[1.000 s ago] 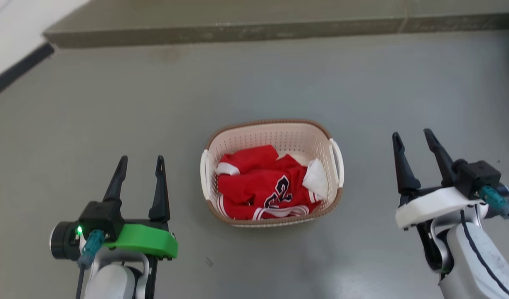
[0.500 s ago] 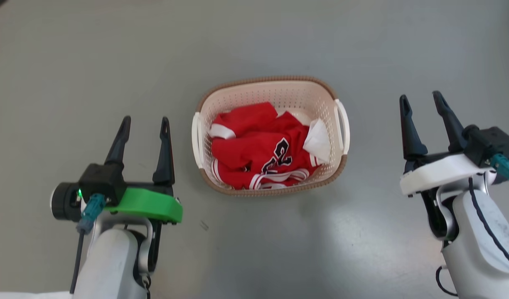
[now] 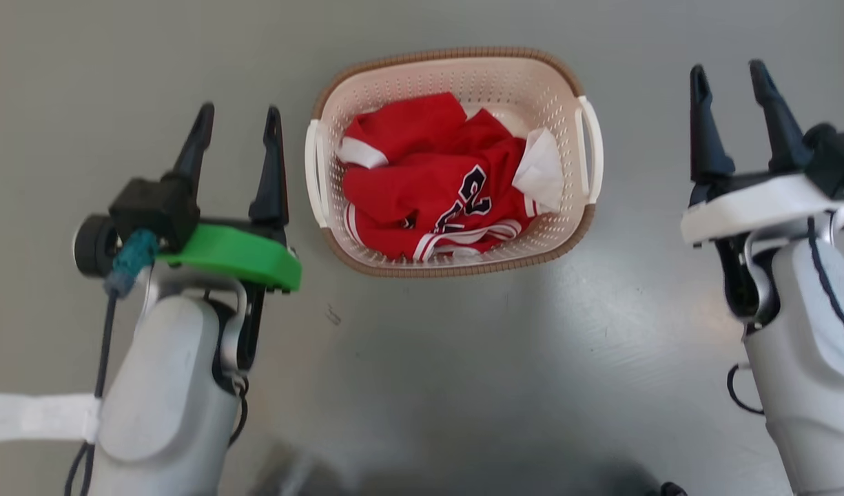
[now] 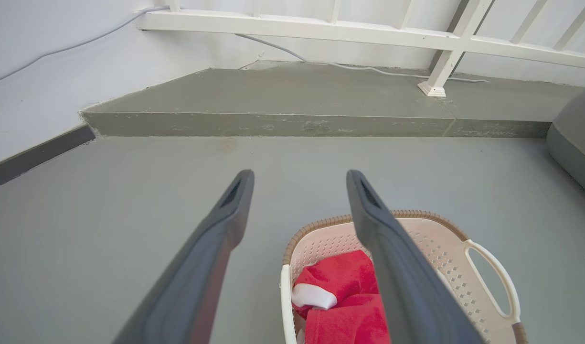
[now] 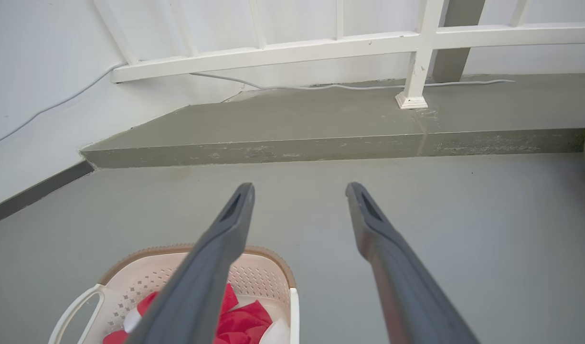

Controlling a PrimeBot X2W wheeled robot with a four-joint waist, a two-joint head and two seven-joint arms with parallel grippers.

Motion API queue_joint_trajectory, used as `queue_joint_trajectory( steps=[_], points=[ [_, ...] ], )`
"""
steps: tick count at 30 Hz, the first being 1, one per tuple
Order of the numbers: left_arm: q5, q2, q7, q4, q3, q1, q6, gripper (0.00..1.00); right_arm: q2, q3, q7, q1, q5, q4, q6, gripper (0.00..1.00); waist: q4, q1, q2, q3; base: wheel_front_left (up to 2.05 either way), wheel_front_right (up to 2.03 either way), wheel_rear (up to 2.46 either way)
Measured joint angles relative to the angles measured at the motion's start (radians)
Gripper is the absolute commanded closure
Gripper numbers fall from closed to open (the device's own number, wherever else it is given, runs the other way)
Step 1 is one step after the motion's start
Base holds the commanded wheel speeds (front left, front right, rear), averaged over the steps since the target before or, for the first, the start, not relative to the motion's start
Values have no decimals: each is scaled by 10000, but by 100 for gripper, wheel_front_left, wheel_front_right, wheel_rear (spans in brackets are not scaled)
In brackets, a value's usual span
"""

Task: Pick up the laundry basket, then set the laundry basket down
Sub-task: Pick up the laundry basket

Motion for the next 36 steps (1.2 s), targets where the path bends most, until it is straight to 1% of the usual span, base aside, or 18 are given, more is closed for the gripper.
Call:
queue_joint_trajectory(
  steps=[2, 7, 12, 13, 15, 19, 24, 28, 33, 36],
  points=[
    [-58, -23, 102, 142, 0, -402, -25, 0, 8, -6, 73, -358, 96, 153, 84, 0, 19, 0, 0, 259, 0, 0, 0],
    [-368, -71, 491, 663, -59, -1546, -257, 0, -4, 44, 288, -1250, 105, 571, 176, 0, 63, 1, 0, 903, 0, 0, 0],
    [-564, -127, 1041, 1383, -196, -2551, -525, 0, 15, 205, 688, -1963, 171, 1336, 282, 0, 91, 1, 0, 1543, 0, 0, 0],
    [-648, -142, 1103, 1593, -247, -2731, -625, 0, 13, 247, 696, -2092, 171, 1513, 330, 0, 92, 1, 0, 1672, 0, 0, 0],
    [-842, -165, 1296, 2040, -313, -2999, -690, 0, 23, 314, 809, -2320, 165, 1856, 368, 0, 91, 1, 0, 1917, 0, 0, 0],
    [-1162, -207, 1461, 2936, -360, -3357, -825, 0, -12, 508, 807, -2671, 71, 2506, 441, 0, 83, 1, 0, 2325, 0, 0, 0],
    [-1327, -222, 1666, 3919, -497, -3598, -1045, 0, 167, 767, 915, -2911, 44, 3331, 529, 0, 48, 1, 0, 2670, 0, 0, 0],
    [-1436, -226, 1758, 4535, -541, -3741, -1066, 0, 481, 976, 947, -3142, 44, 3866, 573, 0, -64, 1, 0, 2841, 0, 0, 0],
    [-1639, -236, 1948, 5446, -665, -3942, -1170, 0, 543, 1131, 949, -3364, 44, 4594, 614, 0, -252, 0, 0, 3091, 0, 0, 0],
    [-1703, -238, 2025, 5697, -681, -4044, -1244, 0, 577, 1202, 949, -3471, 44, 4757, 619, 0, -303, 0, 0, 3186, 0, 0, 0]
  ],
)
